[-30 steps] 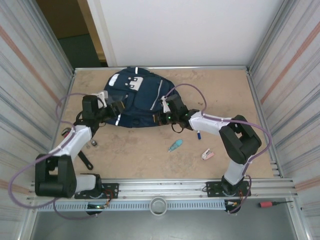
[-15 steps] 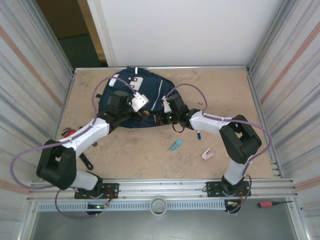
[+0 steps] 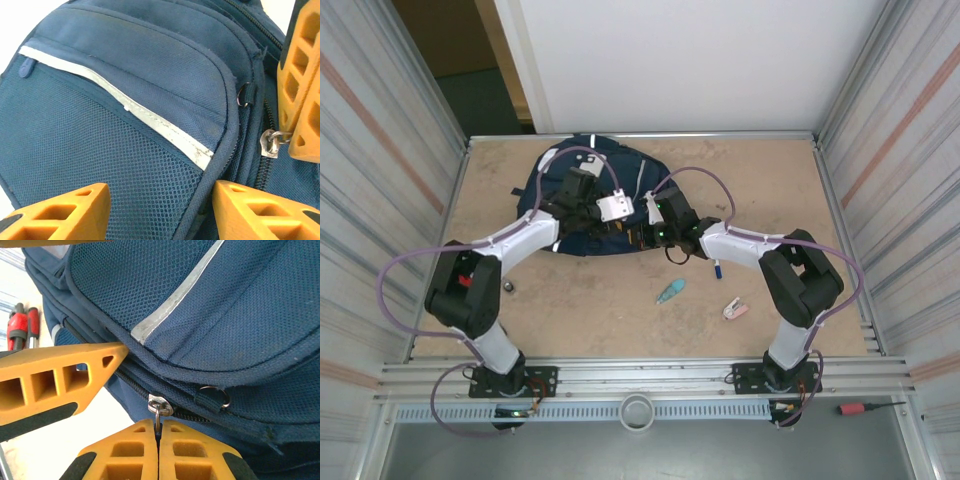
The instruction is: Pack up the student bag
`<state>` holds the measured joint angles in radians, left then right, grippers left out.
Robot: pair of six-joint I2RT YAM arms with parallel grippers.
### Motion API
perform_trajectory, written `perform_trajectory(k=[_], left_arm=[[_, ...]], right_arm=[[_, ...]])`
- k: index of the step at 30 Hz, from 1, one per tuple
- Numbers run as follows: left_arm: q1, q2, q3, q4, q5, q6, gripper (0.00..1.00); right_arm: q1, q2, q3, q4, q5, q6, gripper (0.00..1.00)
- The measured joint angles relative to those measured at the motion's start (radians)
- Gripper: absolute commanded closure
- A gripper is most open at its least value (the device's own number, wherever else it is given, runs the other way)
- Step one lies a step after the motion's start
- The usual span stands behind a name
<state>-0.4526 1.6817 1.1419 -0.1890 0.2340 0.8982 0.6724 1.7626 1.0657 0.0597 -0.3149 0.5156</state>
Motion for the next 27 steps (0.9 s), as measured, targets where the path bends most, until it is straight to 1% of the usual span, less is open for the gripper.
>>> perform_trajectory(k=[2, 3, 4, 8, 10, 14, 18, 24, 27], left_arm=[[0.002, 0.018, 0.022, -0.024, 0.011, 0.019, 0.43], [0.002, 0.027, 0.032, -0.035, 0.018, 0.027, 0.45], [0.002, 0.035, 0.041, -0.045, 0.025, 0.034, 0.49], [0.002, 0.057, 0.063, -0.078, 0.043, 0.059, 0.70], [0.002, 0.063, 0.066, -0.093, 0.054, 0.069, 0.86], [0.016, 0.062, 0.067, -0.097, 0.085, 0.071, 1.00], [0.050, 0.039, 0.047, -0.048, 0.153, 0.040, 1.00], [0.099, -0.054, -0.068, 0.097, 0.267, -0.008, 1.00], [0.117, -0.068, -0.092, 0.132, 0.315, -0.013, 1.00]], right_arm=[[0.000, 0.000, -0.005, 0.000, 0.000, 0.000, 1.00], [0.000, 0.000, -0.006, 0.000, 0.001, 0.000, 1.00], [0.000, 0.000, -0.006, 0.000, 0.001, 0.000, 1.00], [-0.001, 0.000, -0.008, 0.000, 0.004, 0.000, 1.00], [-0.001, 0.000, -0.011, 0.002, 0.006, 0.001, 1.00], [-0.001, 0.000, -0.023, 0.015, 0.008, 0.008, 1.00], [0.005, -0.011, -0.025, -0.002, 0.055, 0.008, 1.00], [0.063, -0.068, -0.019, -0.069, 0.235, 0.003, 1.00], [0.073, -0.089, -0.014, -0.109, 0.293, 0.003, 1.00]])
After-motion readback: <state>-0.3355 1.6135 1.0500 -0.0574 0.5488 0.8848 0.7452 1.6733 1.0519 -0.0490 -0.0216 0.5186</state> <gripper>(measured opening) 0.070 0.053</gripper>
